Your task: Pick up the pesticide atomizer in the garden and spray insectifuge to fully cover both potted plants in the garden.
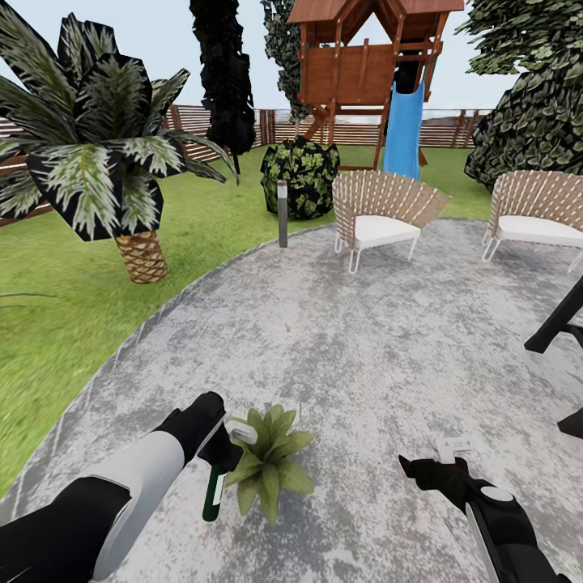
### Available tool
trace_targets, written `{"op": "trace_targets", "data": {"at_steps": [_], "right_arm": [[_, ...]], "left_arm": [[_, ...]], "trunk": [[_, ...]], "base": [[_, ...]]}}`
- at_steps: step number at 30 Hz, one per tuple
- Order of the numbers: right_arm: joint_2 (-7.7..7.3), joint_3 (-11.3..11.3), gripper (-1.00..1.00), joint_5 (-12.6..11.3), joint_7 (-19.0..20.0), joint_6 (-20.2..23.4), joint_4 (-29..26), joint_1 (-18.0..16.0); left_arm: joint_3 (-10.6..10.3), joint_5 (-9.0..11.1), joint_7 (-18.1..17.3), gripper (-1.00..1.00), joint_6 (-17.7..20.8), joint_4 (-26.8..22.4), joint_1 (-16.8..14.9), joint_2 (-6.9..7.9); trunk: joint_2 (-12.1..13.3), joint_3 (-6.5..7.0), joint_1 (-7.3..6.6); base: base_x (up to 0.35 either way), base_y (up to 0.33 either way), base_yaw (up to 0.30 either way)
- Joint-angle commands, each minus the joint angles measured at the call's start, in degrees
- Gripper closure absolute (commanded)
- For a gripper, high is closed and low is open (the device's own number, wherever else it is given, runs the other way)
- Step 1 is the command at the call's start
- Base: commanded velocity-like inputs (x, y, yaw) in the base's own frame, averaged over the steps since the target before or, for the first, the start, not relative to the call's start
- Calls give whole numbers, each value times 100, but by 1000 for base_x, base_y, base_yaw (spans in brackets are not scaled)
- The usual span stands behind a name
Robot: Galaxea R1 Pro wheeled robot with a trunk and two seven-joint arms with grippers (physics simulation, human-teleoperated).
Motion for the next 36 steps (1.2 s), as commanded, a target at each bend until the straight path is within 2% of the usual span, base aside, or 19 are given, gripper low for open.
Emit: {"op": "trace_targets", "data": {"at_steps": [1,18,25,36], "right_arm": [[1,-7,-100,61,51,21,-8,-1],[1,-7,-100,61,51,16,-8,-3],[1,-6,-100,61,51,16,-13,-2],[1,-5,-100,61,51,16,-12,-1]], "left_arm": [[-11,-62,-58,100,12,-7,-2,1],[-21,-64,-58,100,12,-7,-2,1],[-27,-66,-58,100,12,-7,-2,-2],[-32,-73,-42,100,12,-7,-2,-4]], "trunk": [[-2,-5,-1],[-2,-53,-1],[-2,-58,-1],[-2,-58,-1]], "base": [[0,0,0],[2,0,0],[184,0,0],[12,0,0]]}}
